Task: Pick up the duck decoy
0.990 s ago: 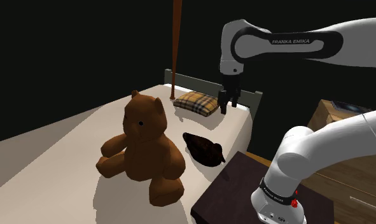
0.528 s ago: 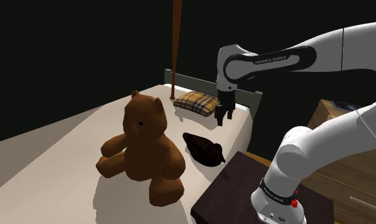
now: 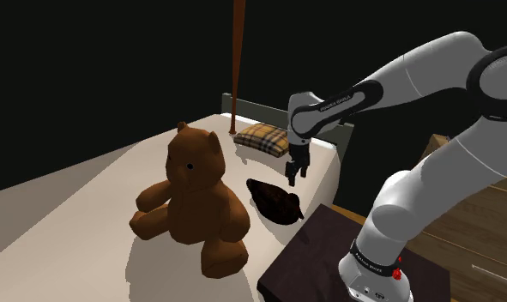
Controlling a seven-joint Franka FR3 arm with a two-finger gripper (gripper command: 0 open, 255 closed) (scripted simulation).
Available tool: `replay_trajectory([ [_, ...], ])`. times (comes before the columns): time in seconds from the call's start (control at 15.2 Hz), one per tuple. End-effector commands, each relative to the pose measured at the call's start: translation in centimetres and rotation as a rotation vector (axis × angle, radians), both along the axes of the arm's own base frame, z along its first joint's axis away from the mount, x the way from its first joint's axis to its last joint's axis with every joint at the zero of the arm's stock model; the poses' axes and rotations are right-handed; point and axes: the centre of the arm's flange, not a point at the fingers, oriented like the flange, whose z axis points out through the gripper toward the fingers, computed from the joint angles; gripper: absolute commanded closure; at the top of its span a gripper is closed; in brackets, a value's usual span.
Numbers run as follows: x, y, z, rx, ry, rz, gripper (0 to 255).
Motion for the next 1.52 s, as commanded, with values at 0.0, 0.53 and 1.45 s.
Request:
replay_trajectory([
  [0.0,0.2,-0.8,-2.5,0.012,0.003,0.006,0],
  [0.53,1.2,-2.5,-9.4,0.037,0.015,0.017,0],
  [1.45,1.2,-2.6,-11.8,0.037,0.015,0.017,255],
])
